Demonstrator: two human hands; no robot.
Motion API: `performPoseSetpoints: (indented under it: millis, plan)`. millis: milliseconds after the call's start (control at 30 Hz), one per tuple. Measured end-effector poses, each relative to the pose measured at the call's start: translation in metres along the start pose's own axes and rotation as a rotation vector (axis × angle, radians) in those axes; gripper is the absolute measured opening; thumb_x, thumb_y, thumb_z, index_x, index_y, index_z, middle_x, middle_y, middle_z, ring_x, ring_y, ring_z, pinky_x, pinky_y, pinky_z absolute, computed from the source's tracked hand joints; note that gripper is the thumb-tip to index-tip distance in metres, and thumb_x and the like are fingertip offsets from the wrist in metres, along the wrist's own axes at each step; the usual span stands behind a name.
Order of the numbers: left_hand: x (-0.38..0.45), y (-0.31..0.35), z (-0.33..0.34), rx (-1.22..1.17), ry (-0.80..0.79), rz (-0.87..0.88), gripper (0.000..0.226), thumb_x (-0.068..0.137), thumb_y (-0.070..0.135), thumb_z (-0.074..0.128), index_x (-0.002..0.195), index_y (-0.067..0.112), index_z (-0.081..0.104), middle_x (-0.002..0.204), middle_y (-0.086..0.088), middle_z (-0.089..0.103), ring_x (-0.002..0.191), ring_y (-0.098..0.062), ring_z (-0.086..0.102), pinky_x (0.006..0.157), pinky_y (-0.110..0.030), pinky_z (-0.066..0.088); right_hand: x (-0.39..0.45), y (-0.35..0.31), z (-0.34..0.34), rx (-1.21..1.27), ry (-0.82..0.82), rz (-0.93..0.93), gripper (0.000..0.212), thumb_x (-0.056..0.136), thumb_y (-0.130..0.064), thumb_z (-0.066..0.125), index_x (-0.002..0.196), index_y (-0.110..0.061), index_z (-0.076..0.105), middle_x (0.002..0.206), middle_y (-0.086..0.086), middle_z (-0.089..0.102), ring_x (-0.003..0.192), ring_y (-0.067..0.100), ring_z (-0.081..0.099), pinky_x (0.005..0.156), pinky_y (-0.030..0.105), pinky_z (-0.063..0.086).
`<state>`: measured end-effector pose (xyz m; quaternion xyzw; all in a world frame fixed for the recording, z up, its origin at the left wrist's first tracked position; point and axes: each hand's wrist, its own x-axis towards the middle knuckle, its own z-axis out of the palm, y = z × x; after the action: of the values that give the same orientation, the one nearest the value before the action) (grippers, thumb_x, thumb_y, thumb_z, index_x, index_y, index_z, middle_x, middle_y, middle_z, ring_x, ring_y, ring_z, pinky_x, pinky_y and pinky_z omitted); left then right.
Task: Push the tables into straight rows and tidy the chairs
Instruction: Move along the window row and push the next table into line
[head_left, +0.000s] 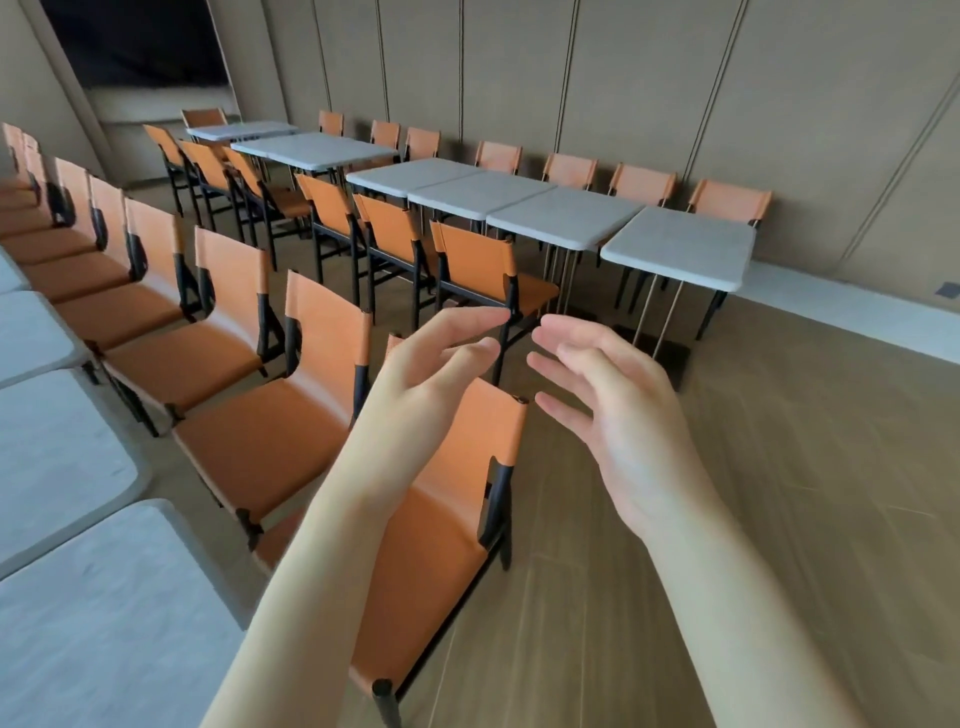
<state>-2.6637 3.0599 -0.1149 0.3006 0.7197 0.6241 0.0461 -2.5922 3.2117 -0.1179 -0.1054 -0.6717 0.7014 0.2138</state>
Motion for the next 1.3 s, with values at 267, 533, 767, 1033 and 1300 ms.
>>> performPoseSetpoints:
  millis: [267,533,767,1033,1300]
  plan:
    - [0.129,-0.006,0.102,-0.034,0.095,-0.009,0.028,0.104,0.027,0.049,0.124,0.036,0.067,0.129,0.022,0.064,0.122,0.001,0.059,0.108,-0.037,0.046,0.103,-0.001,-0.124,0.026,0.006,-0.009,0.027,0.102,-0.018,0.051,0.113,-0.030,0.072,0.124,-0.010,0.069,0.113,0.004,0.066,0.101,0.039,0.054]
    - [0.246,-0.003,0.235,-0.081,0.117,0.035,0.026,0.105,0.026,0.051,0.124,0.033,0.067,0.123,0.020,0.067,0.120,-0.001,0.061,0.110,-0.041,0.046,0.218,-0.020,-0.252,-0.033,-0.008,-0.044,0.026,0.101,-0.018,0.054,0.113,-0.029,0.073,0.120,-0.011,0.071,0.115,0.005,0.065,0.102,0.040,0.052]
    - [0.310,-0.020,0.273,-0.040,0.131,-0.006,0.026,0.103,0.028,0.053,0.124,0.033,0.068,0.124,0.021,0.067,0.120,0.000,0.060,0.110,-0.040,0.047,0.292,-0.008,-0.300,0.022,-0.003,-0.023,0.025,0.100,-0.014,0.055,0.109,-0.028,0.074,0.119,-0.010,0.071,0.115,0.008,0.066,0.102,0.041,0.053]
    - [0.390,-0.055,0.282,0.005,0.098,-0.022,0.035,0.093,0.041,0.049,0.123,0.037,0.067,0.126,0.023,0.065,0.124,-0.001,0.059,0.110,-0.042,0.046,0.385,0.013,-0.314,0.002,-0.047,-0.014,0.025,0.100,-0.015,0.056,0.113,-0.029,0.073,0.118,-0.013,0.072,0.115,0.006,0.066,0.103,0.041,0.052]
    - [0.513,-0.087,0.266,0.025,0.145,-0.003,0.035,0.094,0.040,0.048,0.124,0.037,0.067,0.126,0.022,0.066,0.123,-0.002,0.059,0.109,-0.043,0.046,0.533,0.014,-0.291,-0.025,-0.122,-0.067,0.024,0.100,-0.019,0.056,0.118,-0.027,0.070,0.119,-0.012,0.071,0.114,0.006,0.065,0.102,0.038,0.054]
